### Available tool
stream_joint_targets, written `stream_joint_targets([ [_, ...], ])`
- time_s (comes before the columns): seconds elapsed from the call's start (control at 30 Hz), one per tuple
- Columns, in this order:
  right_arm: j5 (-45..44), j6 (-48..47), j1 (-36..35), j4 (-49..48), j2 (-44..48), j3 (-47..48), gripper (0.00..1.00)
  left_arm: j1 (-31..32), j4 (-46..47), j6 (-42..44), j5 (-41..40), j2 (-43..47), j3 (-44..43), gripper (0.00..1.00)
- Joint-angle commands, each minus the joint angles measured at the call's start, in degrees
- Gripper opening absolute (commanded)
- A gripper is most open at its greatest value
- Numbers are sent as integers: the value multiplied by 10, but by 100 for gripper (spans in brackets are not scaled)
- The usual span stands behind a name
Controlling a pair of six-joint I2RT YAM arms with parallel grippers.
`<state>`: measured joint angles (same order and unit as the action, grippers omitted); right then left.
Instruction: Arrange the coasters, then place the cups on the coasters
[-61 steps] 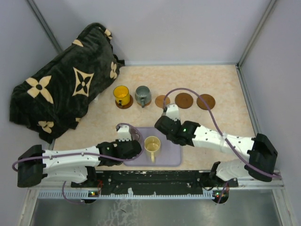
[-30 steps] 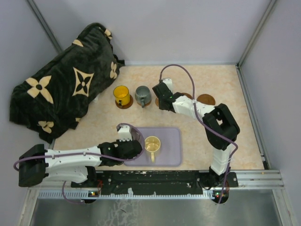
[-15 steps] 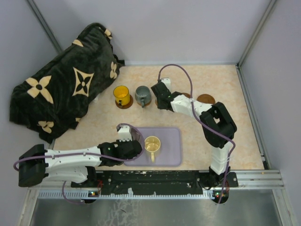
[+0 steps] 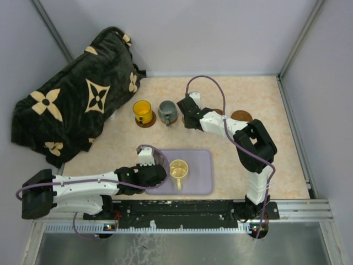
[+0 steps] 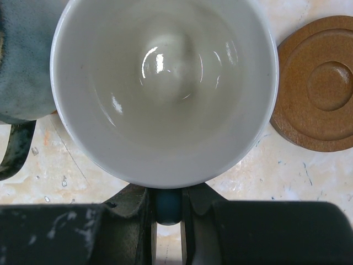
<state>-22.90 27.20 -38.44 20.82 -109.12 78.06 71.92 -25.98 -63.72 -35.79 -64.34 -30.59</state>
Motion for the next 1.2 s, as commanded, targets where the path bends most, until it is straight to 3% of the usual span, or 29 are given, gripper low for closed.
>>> stream_joint_targets([
  [0.0,-31,10,3,-41,7,20,0,2,-40,-22,50,-17,28,20],
  [0.83,-34,36,3,-11,22,13,0,2,-47,-30,48,-12,31,20],
  [0.97,-32,39,2,-8,23,14,7,2,-48,-32,46,-11,32,20],
  [1.17,-28,39,3,-9,23,14,26,2,-48,-30,45,-14,29,20],
])
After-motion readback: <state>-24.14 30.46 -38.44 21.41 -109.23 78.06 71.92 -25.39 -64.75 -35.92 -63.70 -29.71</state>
